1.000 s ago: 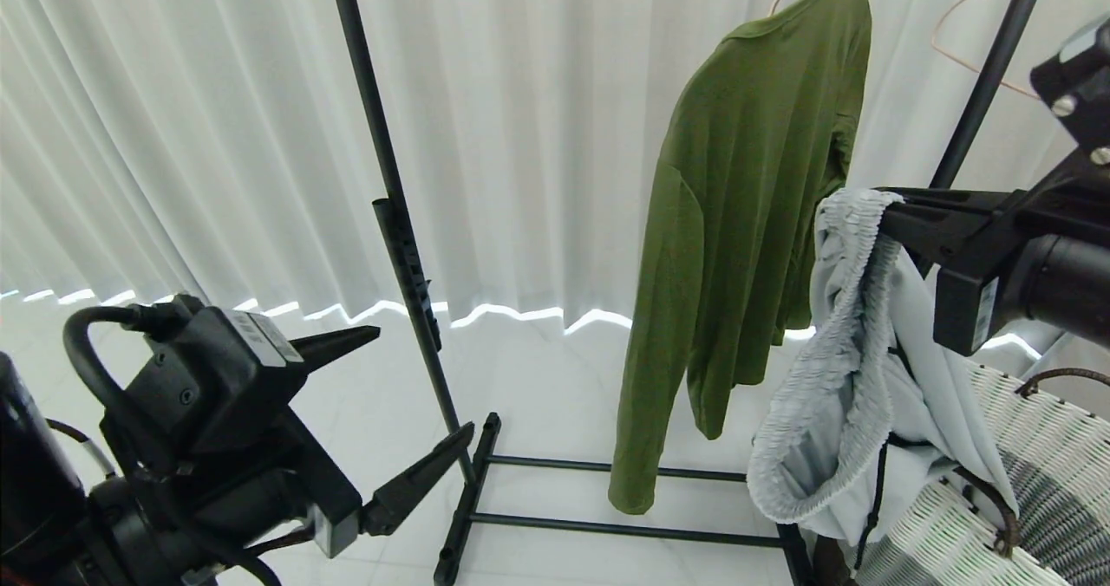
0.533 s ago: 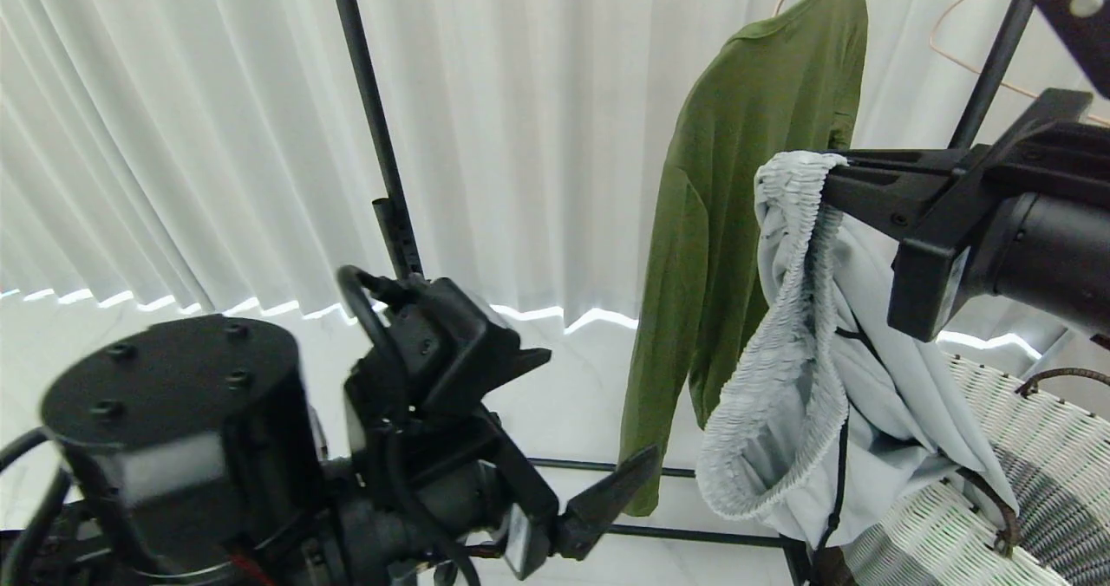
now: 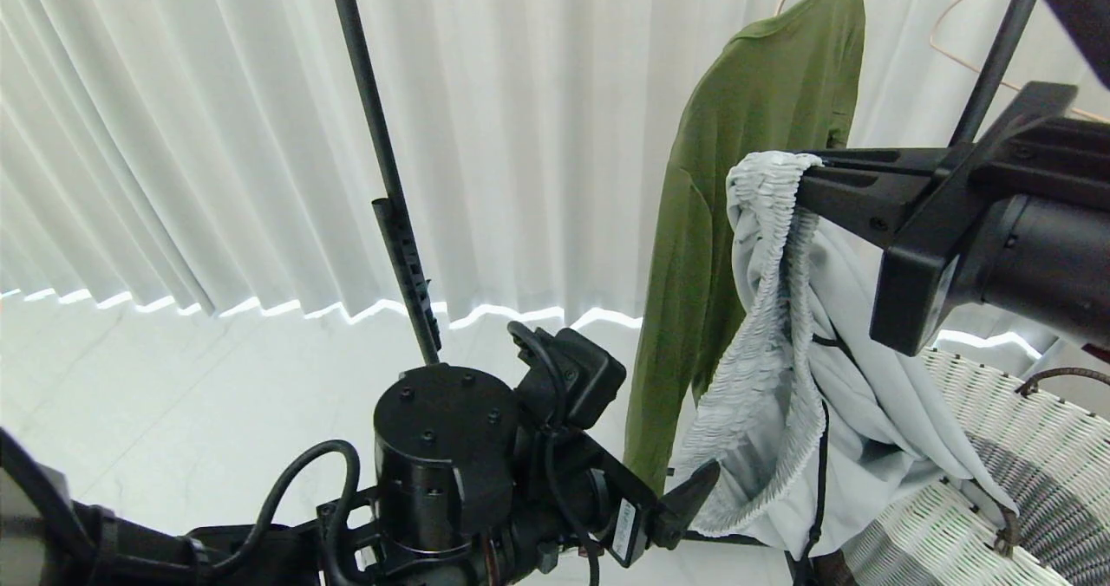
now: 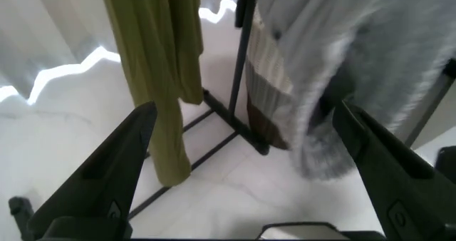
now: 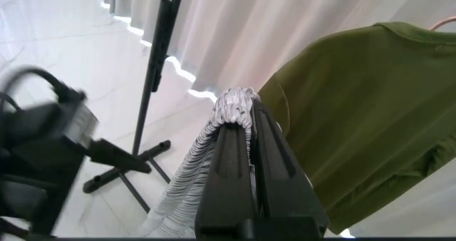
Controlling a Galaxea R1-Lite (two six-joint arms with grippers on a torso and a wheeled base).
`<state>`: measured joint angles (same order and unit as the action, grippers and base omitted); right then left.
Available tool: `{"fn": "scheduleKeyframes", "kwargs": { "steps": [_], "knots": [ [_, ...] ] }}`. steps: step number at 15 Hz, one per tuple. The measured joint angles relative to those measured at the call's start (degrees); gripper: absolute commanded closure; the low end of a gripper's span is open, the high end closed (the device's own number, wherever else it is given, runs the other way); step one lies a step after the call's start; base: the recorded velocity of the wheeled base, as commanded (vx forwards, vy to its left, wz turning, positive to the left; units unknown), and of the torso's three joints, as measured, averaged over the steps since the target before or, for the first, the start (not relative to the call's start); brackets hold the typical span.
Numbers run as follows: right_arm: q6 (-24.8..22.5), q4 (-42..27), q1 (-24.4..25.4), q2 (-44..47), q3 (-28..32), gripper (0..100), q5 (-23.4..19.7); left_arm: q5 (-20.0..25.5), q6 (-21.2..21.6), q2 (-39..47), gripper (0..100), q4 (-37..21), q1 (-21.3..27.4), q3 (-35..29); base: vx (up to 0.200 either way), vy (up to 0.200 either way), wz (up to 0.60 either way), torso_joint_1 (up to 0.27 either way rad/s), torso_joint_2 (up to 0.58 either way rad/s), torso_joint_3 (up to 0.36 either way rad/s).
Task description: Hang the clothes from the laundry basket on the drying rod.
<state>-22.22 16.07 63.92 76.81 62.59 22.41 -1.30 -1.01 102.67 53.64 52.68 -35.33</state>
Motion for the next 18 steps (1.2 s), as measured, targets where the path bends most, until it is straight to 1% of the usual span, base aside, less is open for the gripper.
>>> {"fn": "scheduleKeyframes", "kwargs": {
  "steps": [3, 9, 10, 15, 17, 18],
  "knots": [
    [0.2, 0.02, 0.02, 0.02, -0.07, 100, 0.0, 0.29, 0.17, 4.33, 0, 4.41, -0.37, 0.05, 0.0, 0.0, 0.0, 0.0, 0.0, 0.0],
    [0.22, 0.05, 0.02, -0.55, 0.0, 100, 0.01, 0.55, 0.3, 7.08, 0, 4.77, -0.39, 1.54, 0.0, 0.0, 0.0, 0.0, 0.0, 0.0],
    [0.2, 0.02, 0.05, -0.71, 0.0, 100, 0.06, 0.62, 0.33, 7.17, 100, 4.77, -0.34, 1.56, 0.0, 0.0, 0.0, 0.0, 0.0, 0.0],
    [0.22, -0.11, 0.0, -1.49, -0.33, 100, 0.09, 0.2, 0.55, 7.31, 100, 5.16, -0.28, 2.78, 0.0, 0.0, 0.0, 0.0, 0.0, 0.0],
    [1.18, 0.05, -0.13, -1.84, -1.04, 100, 0.09, -1.89, 1.22, 7.3, 100, 9.42, 0.07, 4.88, 0.0, 0.0, 0.0, 0.0, 0.0, 0.0],
    [2.06, 0.05, -0.17, -2.04, -1.54, 100, 0.12, -3.51, 2.73, 7.28, 100, 11.2, 0.29, 6.52, 0.0, 0.0, 0.0, 0.0, 0.0, 0.0]
  ]
}}
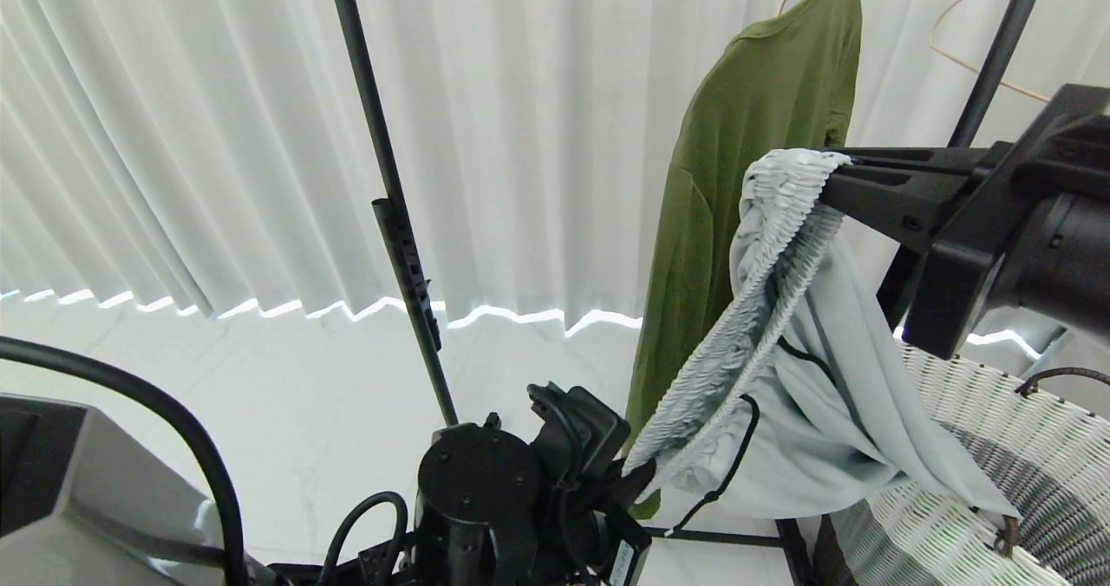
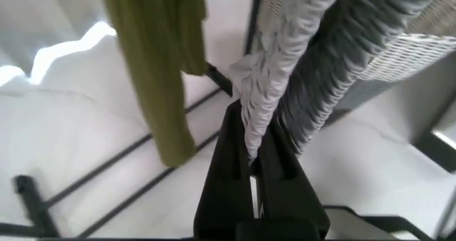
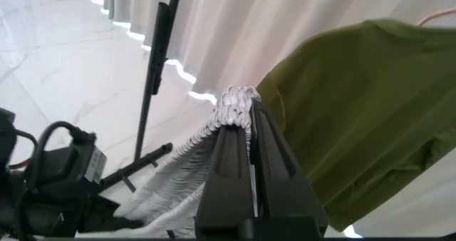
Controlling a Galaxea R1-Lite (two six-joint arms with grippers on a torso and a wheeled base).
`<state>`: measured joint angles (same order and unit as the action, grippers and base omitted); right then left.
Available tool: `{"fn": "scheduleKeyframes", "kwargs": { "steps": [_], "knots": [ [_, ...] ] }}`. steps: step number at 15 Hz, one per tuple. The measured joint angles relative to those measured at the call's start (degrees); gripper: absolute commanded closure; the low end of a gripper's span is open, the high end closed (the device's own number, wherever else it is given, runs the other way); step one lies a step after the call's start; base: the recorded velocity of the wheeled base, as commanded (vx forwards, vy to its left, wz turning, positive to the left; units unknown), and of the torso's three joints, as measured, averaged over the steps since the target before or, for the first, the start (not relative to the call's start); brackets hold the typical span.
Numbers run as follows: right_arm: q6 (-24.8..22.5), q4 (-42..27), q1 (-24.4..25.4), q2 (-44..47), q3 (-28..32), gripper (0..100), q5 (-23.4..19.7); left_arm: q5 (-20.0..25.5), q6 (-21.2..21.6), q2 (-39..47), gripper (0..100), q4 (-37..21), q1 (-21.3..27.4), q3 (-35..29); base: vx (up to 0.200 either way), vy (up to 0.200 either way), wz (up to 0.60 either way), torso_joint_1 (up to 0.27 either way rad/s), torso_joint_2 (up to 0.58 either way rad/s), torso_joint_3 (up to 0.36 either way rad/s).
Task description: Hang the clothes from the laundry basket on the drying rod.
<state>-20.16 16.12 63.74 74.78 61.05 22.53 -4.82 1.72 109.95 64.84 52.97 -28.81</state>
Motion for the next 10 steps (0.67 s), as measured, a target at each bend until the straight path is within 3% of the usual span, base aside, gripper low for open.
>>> {"fn": "scheduleKeyframes", "kwargs": {
  "steps": [3, 6, 8, 10],
  "knots": [
    [1.15, 0.09, -0.05, -0.3, -1.11, 100, 0.13, -4.0, 3.56, -0.66, 100, 5.66, 0.11, 4.0, 0.0, 0.0, 0.0, 0.0, 0.0, 0.0],
    [1.28, 0.09, -0.11, 0.22, -1.11, 100, 0.13, -8.05, 4.33, -4.49, 100, 2.73, -0.9, 4.25, 0.0, 0.0, 0.0, 0.0, 0.0, 0.0],
    [1.23, 0.05, -0.4, 0.85, -0.74, 100, 0.13, -8.48, 4.49, -11.52, 100, -10.26, -2.23, 2.51, 0.0, 0.0, 0.0, 0.0, 0.0, 0.0],
    [1.21, 0.06, -0.66, 1.88, 0.39, 100, 0.13, -8.57, 4.02, -20.42, 100, -32.13, -3.99, -3.41, 0.0, 0.0, 0.0, 0.0, 0.0, 0.0]
  ]
}}
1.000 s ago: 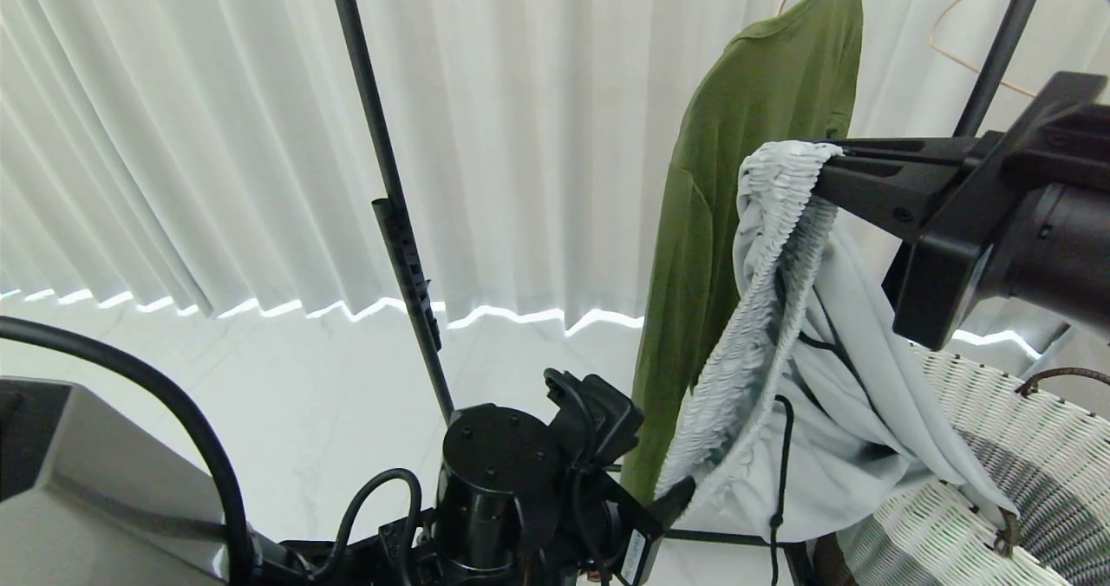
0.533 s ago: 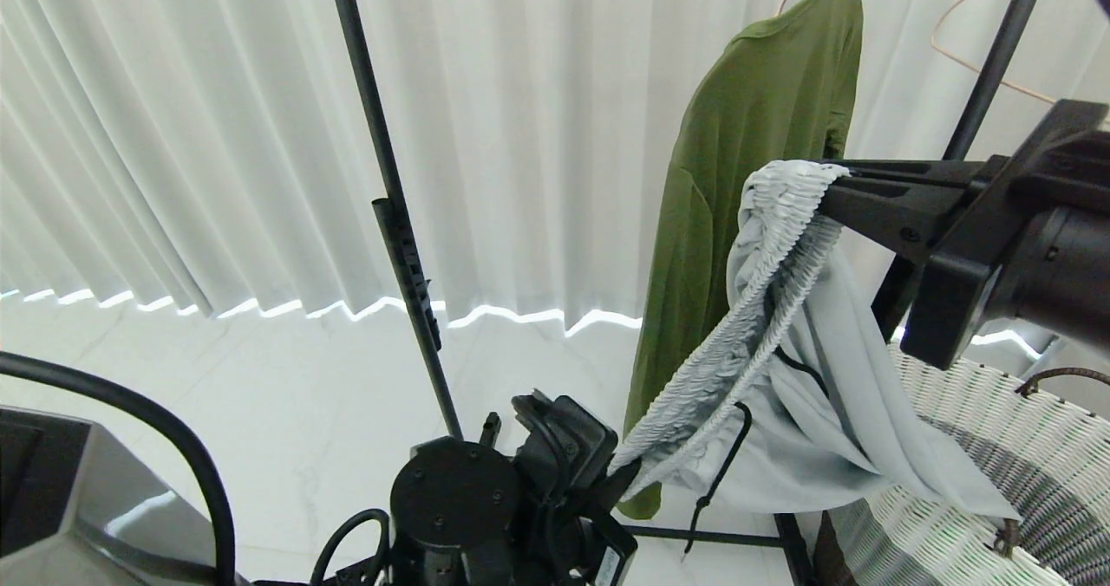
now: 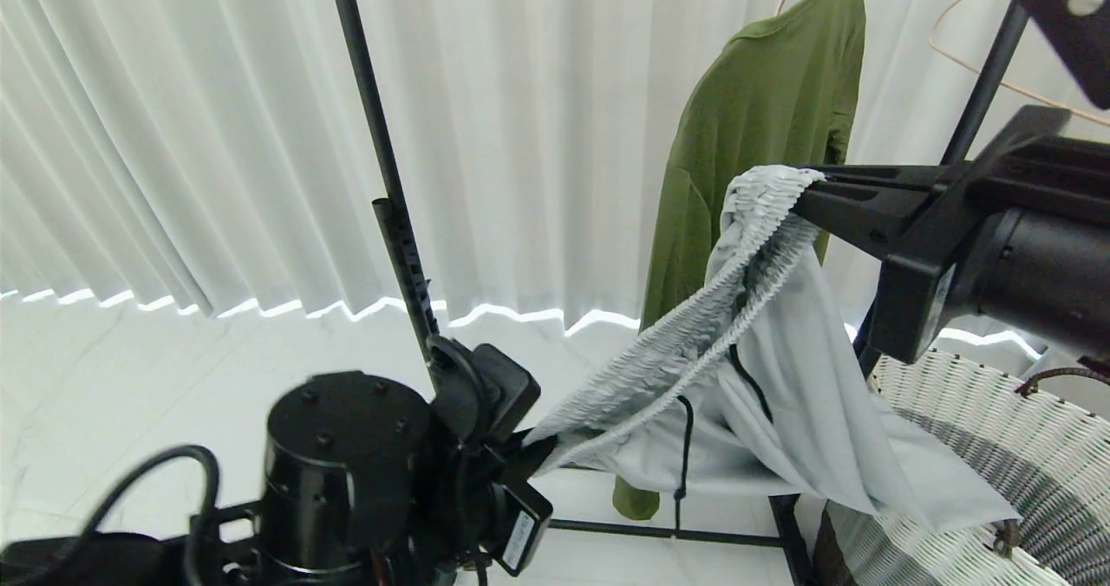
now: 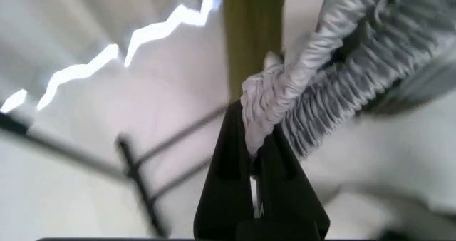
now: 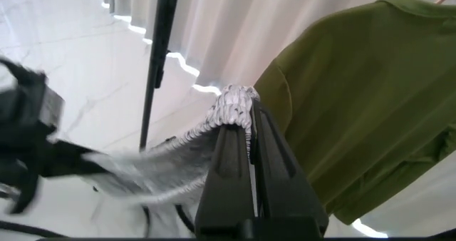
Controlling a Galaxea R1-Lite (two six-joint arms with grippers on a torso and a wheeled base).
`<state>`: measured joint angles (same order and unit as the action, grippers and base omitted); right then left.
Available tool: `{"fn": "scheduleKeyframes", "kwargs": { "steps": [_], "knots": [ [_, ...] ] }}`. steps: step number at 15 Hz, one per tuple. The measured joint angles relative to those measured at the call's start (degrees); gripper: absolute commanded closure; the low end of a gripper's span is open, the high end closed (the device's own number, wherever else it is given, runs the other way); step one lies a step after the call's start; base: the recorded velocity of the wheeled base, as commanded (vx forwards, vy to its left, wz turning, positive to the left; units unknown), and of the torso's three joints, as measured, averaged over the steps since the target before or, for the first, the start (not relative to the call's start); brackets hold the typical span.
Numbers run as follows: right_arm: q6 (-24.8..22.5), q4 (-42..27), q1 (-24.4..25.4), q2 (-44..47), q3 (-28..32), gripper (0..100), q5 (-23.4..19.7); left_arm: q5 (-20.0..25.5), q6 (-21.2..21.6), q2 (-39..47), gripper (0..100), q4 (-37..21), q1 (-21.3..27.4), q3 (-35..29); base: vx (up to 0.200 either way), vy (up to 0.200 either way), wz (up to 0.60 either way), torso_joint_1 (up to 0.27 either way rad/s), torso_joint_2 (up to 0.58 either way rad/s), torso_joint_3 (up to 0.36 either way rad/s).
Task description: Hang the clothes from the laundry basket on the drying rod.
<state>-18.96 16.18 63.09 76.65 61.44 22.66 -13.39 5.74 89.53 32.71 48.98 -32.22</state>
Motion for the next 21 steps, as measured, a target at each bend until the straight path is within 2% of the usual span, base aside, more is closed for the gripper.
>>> {"fn": "scheduleKeyframes", "kwargs": {
  "steps": [3, 5, 7, 9, 10, 11, 13, 15, 19, 21],
  "knots": [
    [-0.34, 0.18, -0.71, 2.19, 5.23, 100, 0.16, -0.05, -4.08, -10.62, 100, -27.16, -1.88, -19.29, 0.0, 0.0, 0.0, 0.0, 0.0, 0.0],
    [-1.76, -0.01, -2.18, 2.83, 7.58, 100, 2.97, -0.05, -6.4, -14.62, 100, -40.73, -2.4, -33.38, 0.0, 0.0, 0.0, 0.0, 0.0, 0.0],
    [-3.35, 0.1, -3.45, 2.01, 9.53, 100, 7.14, -0.05, -7.59, -16.52, 100, -49.88, -2.71, -47.63, 0.0, 0.0, 0.0, 0.0, 0.0, 0.0],
    [-5.4, -0.2, -4.38, 0.83, 11.48, 100, 7.98, 0.06, -8.17, -16.57, 100, -54.85, -2.73, -59.26, 0.0, 0.0, 0.0, 0.0, 0.0, 0.0],
    [-6.85, -0.96, -4.66, 0.09, 12.68, 100, 8.12, 0.11, -8.28, -16.08, 100, -56.54, -2.35, -63.04, 0.0, 0.0, 0.0, 0.0, 0.0, 0.0],
    [-7.7, -3.32, -4.82, -0.83, 13.51, 100, 8.12, 0.15, -7.95, -15.69, 100, -57.36, -1.46, -65.0, 0.0, 0.0, 0.0, 0.0, 0.0, 0.0],
    [-9.05, -8.27, -4.74, -2.86, 13.97, 100, 8.27, -0.05, -4.62, -15.66, 100, -57.7, -0.33, -63.78, 0.0, 0.0, 0.0, 0.0, 0.0, 0.0],
    [-12.35, -10.7, -4.46, -4.85, 14.28, 100, 8.34, -0.21, 2.74, -16.27, 100, -57.7, 1.12, -60.09, 0.0, 0.0, 0.0, 0.0, 0.0, 0.0],
    [-14.9, -11.58, -4.3, -7.39, 14.56, 100, 8.48, -2.46, 4.79, -16.19, 100, -57.42, 4.9, -58.25, 0.0, 0.0, 0.0, 0.0, 0.0, 0.0],
    [-15.12, -15.18, -4.22, -8.8, 14.85, 100, 8.67, -3.12, 6.9, -15.6, 100, -57.22, 5.47, -58.21, 0.0, 0.0, 0.0, 0.0, 0.0, 0.0]
  ]
}}
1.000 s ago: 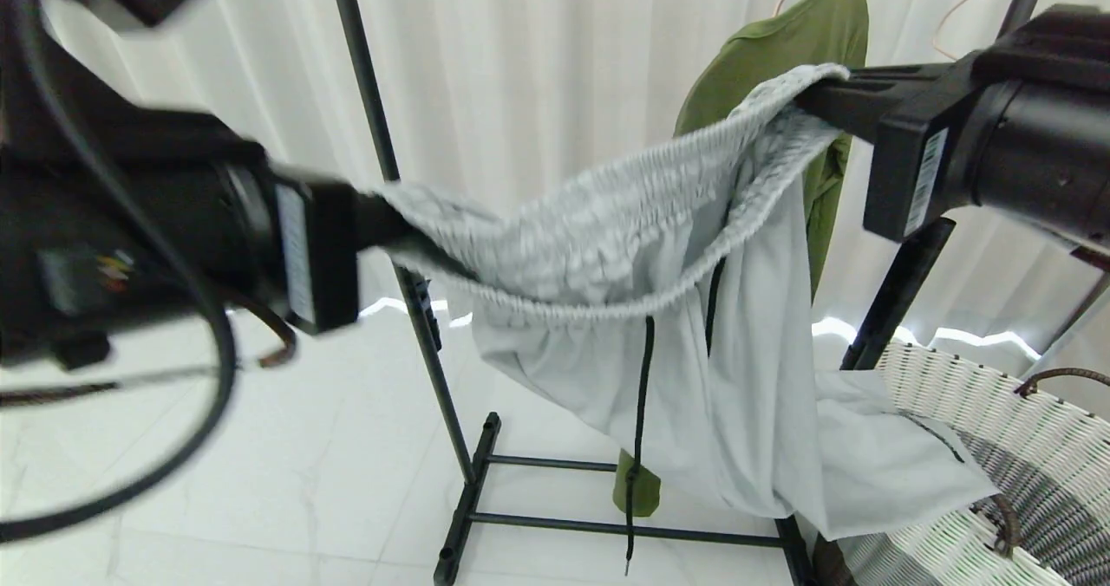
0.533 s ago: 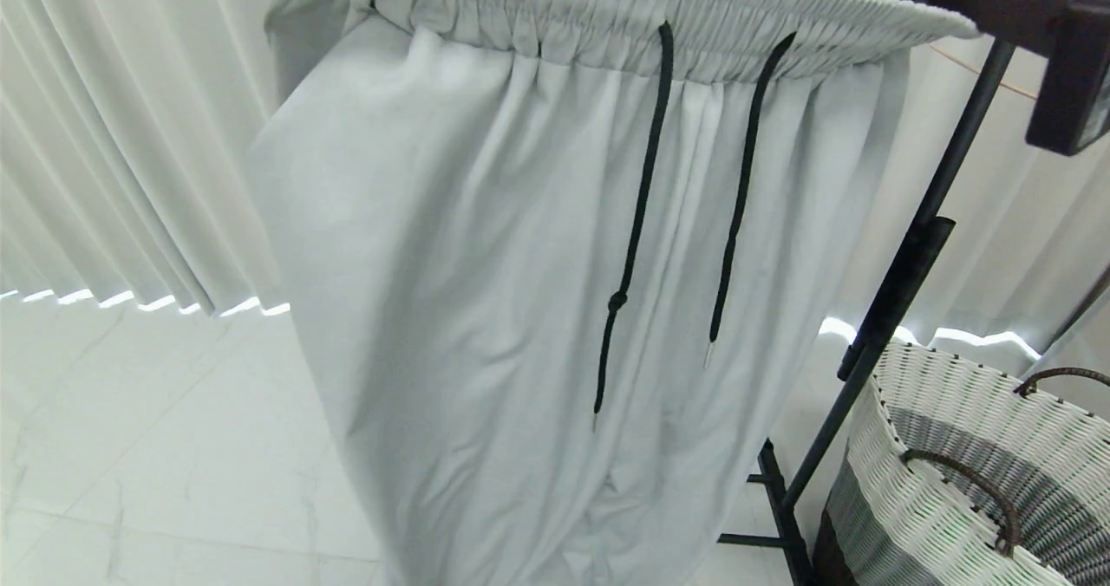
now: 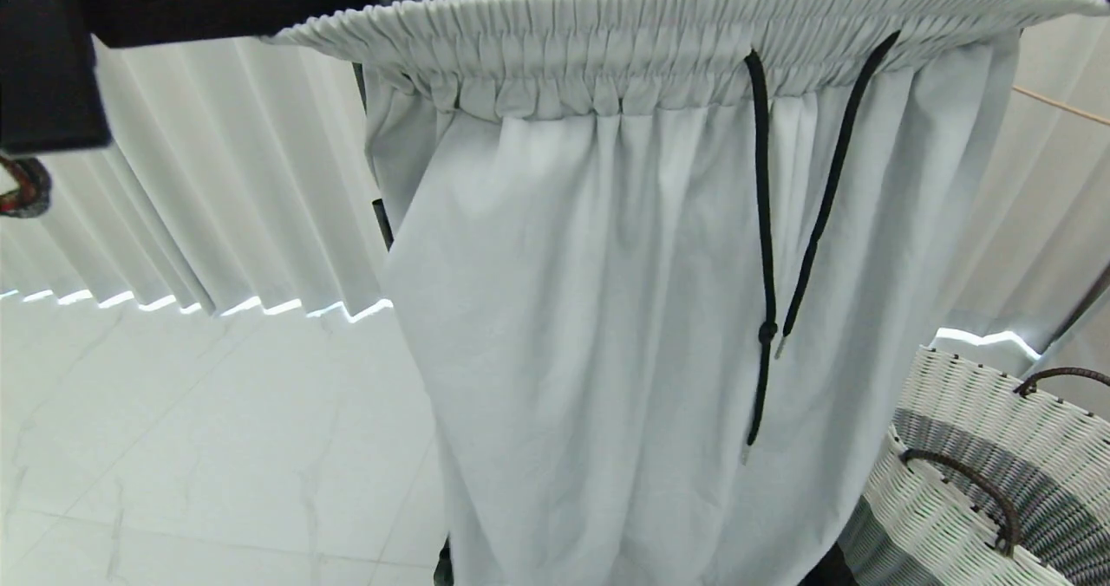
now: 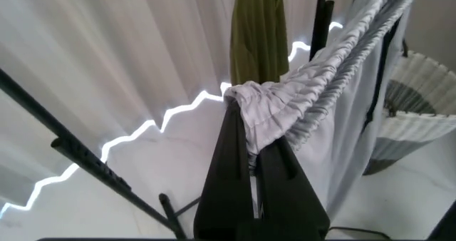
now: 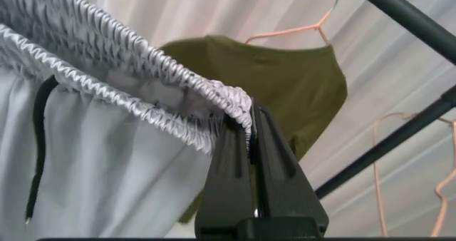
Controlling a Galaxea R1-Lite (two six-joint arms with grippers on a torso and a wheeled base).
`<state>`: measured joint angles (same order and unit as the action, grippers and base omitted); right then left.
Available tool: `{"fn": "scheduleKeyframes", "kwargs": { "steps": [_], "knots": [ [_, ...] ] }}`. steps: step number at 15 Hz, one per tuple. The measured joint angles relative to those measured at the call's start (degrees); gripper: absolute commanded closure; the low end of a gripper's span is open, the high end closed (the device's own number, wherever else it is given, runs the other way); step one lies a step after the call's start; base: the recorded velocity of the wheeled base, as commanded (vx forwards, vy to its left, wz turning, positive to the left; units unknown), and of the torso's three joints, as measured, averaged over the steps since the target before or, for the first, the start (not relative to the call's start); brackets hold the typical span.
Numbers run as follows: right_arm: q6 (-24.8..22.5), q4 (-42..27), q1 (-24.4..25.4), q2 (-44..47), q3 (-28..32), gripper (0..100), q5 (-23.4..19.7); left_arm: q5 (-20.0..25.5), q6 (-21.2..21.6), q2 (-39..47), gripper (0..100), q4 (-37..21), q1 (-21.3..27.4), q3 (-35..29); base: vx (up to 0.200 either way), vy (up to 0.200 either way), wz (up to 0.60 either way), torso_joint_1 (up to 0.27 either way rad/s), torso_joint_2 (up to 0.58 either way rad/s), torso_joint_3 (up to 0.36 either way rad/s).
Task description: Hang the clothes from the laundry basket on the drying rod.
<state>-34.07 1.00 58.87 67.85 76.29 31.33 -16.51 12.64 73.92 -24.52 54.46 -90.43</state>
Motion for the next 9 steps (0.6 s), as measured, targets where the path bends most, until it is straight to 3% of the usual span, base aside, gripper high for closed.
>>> {"fn": "scheduleKeyframes", "kwargs": {
  "steps": [4, 9],
  "knots": [
    [-0.02, -10.02, 1.61, -3.99, 1.19, 100, -0.05, -0.44, 1.76, 2.4, 100, 1.3, 0.11, -1.71, 0.0, 0.0, 0.0, 0.0, 0.0, 0.0],
    [0.09, -17.62, 13.51, -6.86, 0.87, 100, -0.07, -2.24, 1.83, 8.29, 100, 4.71, -0.77, -6.84, 0.0, 0.0, 0.0, 0.0, 0.0, 0.0]
  ]
}}
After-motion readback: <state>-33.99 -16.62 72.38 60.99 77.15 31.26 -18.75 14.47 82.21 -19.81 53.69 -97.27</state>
